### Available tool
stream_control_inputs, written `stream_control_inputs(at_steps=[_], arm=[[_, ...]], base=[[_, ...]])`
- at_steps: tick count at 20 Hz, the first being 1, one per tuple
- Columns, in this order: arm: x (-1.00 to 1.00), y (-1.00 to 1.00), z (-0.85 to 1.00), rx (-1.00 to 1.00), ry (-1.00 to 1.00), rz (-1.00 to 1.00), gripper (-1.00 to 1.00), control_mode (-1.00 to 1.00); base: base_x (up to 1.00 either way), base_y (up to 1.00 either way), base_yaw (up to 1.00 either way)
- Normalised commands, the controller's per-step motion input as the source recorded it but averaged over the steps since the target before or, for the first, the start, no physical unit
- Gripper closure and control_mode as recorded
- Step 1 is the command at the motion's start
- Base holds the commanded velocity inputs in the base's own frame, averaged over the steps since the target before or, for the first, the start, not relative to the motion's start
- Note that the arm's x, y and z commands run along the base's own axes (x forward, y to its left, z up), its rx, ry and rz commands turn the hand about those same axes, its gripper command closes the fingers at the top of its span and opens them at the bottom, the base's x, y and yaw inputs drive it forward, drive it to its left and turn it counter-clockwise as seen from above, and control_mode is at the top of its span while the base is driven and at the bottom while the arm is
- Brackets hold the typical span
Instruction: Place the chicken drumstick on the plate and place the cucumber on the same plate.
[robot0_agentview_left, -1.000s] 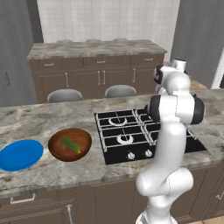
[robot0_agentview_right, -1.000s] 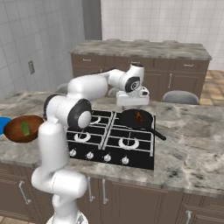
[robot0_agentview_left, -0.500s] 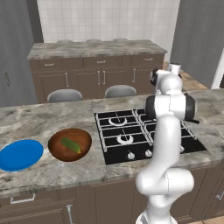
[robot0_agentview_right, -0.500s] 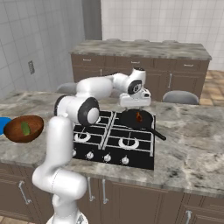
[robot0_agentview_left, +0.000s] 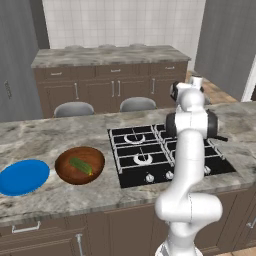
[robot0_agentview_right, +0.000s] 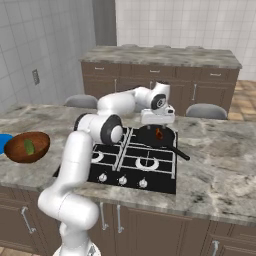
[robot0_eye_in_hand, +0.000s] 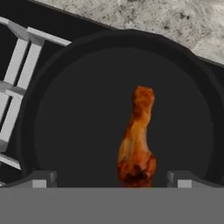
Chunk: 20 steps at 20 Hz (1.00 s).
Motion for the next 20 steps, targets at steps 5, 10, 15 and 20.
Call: stream_control_inputs(at_steps=[5, 10, 15, 20], arm=[[0.14, -0.04, -0.20, 0.00, 0.00, 0.00, -1.00, -1.00], [0.06, -0.07, -0.24, -0.04, 0.00, -0.01, -1.00, -1.00], [0.11, -0.01, -0.29, -0.07, 0.00, -0.02, -1.00, -1.00], [0.06, 0.00, -0.23, -0.05, 0.00, -0.03, -1.00, -1.00]], base=[[0.00, 0.00, 0.00], [0.00, 0.00, 0.00], [0.00, 0.00, 0.00], [0.00, 0.00, 0.00]])
